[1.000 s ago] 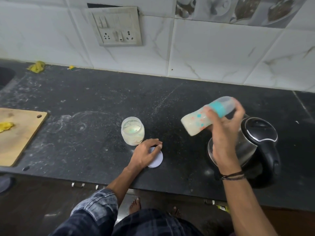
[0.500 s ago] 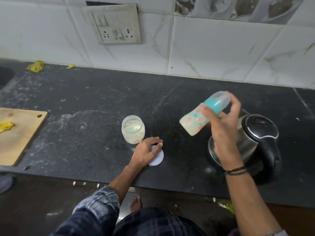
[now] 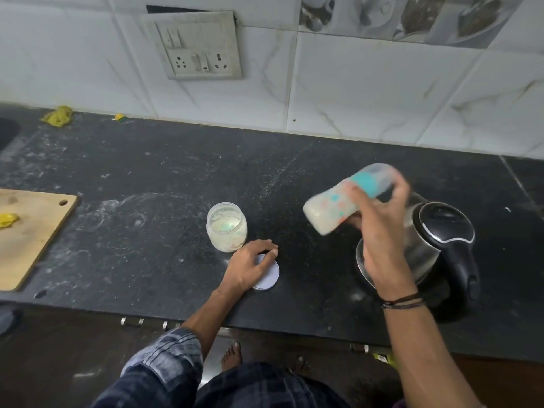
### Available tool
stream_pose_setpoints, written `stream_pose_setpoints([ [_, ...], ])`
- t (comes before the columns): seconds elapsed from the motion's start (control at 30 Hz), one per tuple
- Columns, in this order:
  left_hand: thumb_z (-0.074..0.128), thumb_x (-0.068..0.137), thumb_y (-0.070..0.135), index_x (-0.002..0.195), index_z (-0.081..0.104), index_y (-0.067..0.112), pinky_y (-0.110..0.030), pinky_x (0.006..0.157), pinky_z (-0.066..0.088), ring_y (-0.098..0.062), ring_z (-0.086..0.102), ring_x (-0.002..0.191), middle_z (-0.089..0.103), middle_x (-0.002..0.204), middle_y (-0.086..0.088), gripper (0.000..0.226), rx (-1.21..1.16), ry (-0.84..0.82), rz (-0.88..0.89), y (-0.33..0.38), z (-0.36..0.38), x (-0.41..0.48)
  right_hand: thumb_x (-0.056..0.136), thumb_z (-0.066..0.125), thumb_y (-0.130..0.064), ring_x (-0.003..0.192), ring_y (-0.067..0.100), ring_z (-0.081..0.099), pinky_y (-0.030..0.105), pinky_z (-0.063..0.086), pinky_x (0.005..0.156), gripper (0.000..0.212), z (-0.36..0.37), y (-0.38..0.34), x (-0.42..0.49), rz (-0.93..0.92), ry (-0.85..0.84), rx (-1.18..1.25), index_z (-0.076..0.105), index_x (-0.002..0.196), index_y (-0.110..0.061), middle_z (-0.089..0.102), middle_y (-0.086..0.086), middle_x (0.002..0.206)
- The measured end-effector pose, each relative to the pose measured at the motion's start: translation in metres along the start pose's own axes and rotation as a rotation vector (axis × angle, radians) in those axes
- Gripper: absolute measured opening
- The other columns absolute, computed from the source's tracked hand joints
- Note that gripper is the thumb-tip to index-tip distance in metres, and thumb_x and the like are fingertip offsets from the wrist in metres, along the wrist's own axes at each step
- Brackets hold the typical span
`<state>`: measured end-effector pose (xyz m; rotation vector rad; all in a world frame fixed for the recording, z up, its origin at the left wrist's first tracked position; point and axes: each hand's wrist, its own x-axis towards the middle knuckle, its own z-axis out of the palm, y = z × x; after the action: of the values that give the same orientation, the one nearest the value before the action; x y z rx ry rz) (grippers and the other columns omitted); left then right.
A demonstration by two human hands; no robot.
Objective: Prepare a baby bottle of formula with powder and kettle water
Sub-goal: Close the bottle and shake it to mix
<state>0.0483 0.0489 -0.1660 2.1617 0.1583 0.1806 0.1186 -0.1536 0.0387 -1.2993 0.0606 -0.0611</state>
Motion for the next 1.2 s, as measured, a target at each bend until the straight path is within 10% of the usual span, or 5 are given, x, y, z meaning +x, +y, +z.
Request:
stream_pose_setpoints([
  [1.2,0.053,0.093,0.043,0.103,0.074,0.024,-0.032,0.101,0.047,0.004,0.057,0.119,0.07,0.113,0.018,0.03,-0.006,-0.013,0.005,0.005,0.0,0.001,0.094,0.072,-0.008,0.097,0.009,0.073,0.038,0.062,0.081,0.062,0.002,-0.001,0.003,-0.026,0.138,0.12,0.035,0.142,-0.021,0.069,-0.009,0.108],
])
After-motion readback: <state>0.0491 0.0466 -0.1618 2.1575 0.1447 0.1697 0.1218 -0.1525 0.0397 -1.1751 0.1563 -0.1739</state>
